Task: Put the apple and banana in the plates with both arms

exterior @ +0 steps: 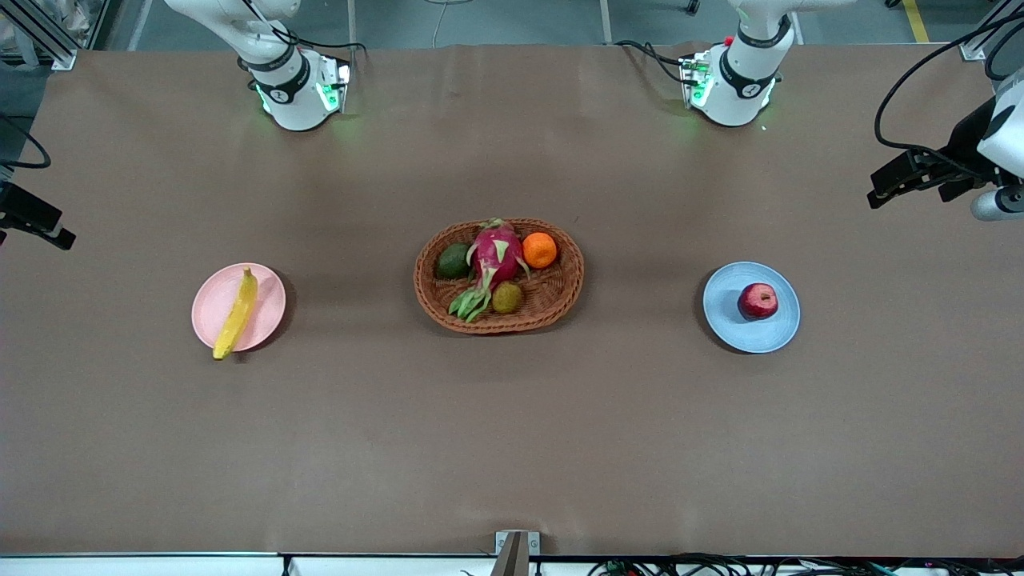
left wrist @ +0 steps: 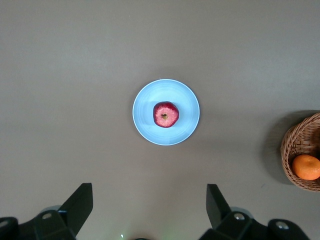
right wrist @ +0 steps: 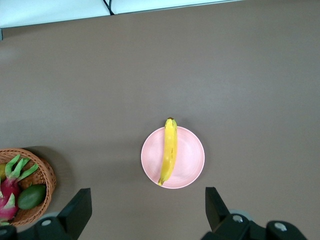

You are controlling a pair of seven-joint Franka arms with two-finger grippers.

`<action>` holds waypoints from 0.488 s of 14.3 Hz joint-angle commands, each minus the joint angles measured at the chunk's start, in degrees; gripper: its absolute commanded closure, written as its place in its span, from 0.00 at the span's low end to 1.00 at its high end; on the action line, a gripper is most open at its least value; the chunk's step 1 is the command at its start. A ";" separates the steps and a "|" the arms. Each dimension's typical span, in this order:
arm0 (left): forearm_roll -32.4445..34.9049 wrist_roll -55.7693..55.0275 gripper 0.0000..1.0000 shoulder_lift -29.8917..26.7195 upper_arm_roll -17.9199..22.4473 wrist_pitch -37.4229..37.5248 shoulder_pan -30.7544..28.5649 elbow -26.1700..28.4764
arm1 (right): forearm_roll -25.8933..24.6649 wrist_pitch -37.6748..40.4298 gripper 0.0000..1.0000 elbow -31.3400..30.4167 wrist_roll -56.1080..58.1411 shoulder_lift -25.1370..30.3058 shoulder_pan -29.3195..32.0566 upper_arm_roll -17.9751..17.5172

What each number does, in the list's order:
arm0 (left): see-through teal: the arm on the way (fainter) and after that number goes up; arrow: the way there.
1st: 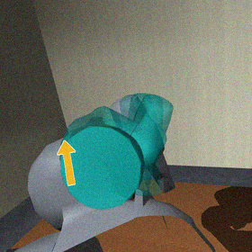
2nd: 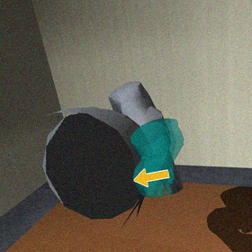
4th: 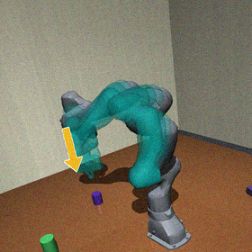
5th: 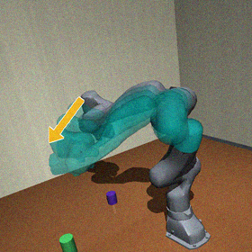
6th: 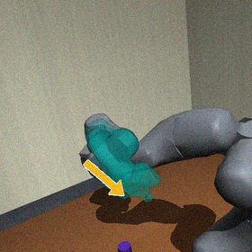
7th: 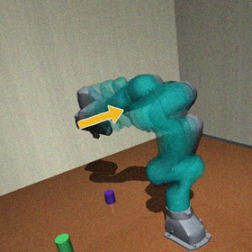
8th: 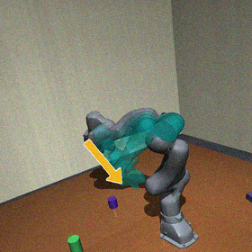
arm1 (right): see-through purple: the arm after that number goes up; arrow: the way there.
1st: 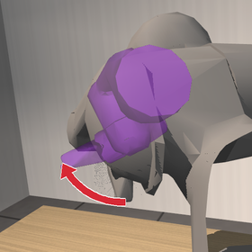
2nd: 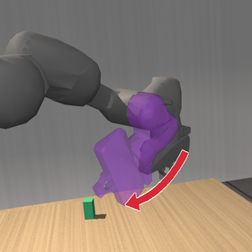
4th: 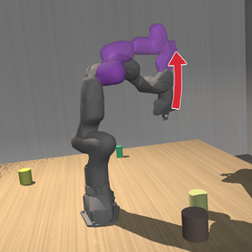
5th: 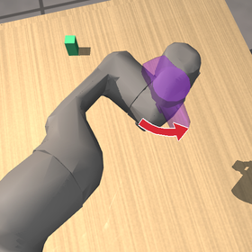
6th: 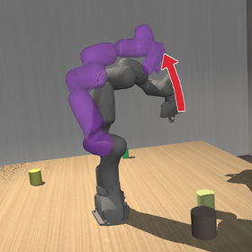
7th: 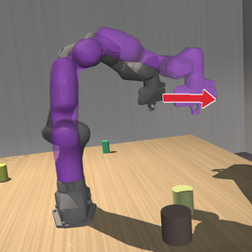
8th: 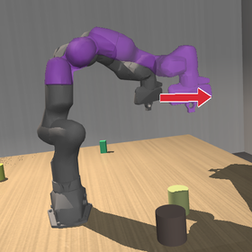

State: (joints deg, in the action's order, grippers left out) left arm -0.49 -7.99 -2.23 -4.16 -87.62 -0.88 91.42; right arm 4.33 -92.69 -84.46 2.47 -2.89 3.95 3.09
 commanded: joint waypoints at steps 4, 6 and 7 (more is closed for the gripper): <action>-0.83 0.70 0.00 -0.76 0.20 -0.80 0.26 0.42 | -2.13 -0.82 0.00 -5.88 -1.33 5.17 -0.08 -0.63; -0.65 0.70 0.00 -0.76 0.03 -0.80 0.53 0.33 | -2.22 -0.83 0.00 -6.59 -0.89 5.44 0.01 -0.63; -0.65 0.70 0.00 -0.76 -0.50 -0.80 0.53 0.33 | -2.31 -0.83 0.00 -6.94 -0.71 5.53 0.01 -0.63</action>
State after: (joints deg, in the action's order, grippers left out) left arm -0.49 -7.99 -2.23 -4.34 -87.87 -0.66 91.42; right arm 3.11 -92.51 -87.91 2.45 0.23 3.93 2.88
